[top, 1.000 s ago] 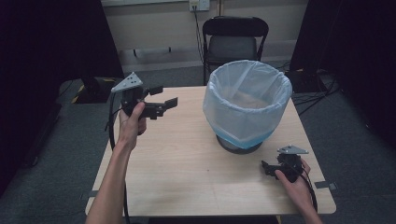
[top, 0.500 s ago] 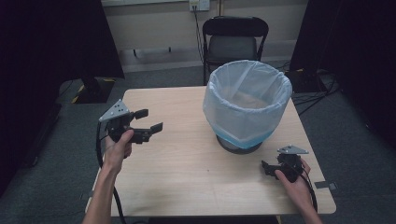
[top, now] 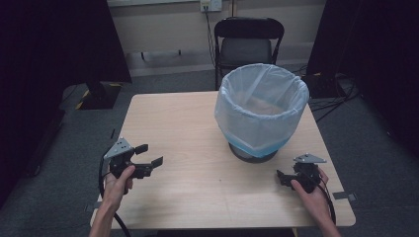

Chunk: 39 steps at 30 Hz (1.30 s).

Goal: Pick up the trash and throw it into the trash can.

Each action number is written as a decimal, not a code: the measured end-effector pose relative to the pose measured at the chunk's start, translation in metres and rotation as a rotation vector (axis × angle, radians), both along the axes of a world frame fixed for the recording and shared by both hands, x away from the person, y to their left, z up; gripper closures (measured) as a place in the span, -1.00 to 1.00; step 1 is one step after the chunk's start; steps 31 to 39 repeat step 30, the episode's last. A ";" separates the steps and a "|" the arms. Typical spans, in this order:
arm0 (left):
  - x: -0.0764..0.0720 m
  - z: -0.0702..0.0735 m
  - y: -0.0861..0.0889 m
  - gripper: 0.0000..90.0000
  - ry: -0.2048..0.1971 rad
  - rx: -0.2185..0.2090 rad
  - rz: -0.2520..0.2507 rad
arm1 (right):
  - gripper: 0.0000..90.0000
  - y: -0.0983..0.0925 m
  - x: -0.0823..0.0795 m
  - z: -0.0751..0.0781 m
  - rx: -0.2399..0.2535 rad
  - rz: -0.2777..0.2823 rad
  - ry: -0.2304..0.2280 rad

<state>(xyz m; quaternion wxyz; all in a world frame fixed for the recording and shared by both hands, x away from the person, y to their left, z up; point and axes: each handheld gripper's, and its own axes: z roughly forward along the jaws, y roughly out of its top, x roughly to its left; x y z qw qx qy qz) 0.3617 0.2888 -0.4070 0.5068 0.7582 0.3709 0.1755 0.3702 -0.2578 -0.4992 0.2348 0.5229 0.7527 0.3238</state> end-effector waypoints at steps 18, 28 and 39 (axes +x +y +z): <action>-0.011 -0.087 0.002 -0.62 0.190 0.163 0.058 | -0.75 0.000 0.000 0.000 -0.001 -0.001 -0.001; -0.010 -0.093 -0.008 -0.71 0.172 0.273 0.106 | -0.75 0.000 0.000 0.000 0.000 -0.001 0.000; -0.010 -0.093 -0.008 -0.71 0.173 0.273 0.106 | -0.75 0.000 0.000 0.000 0.000 -0.002 0.000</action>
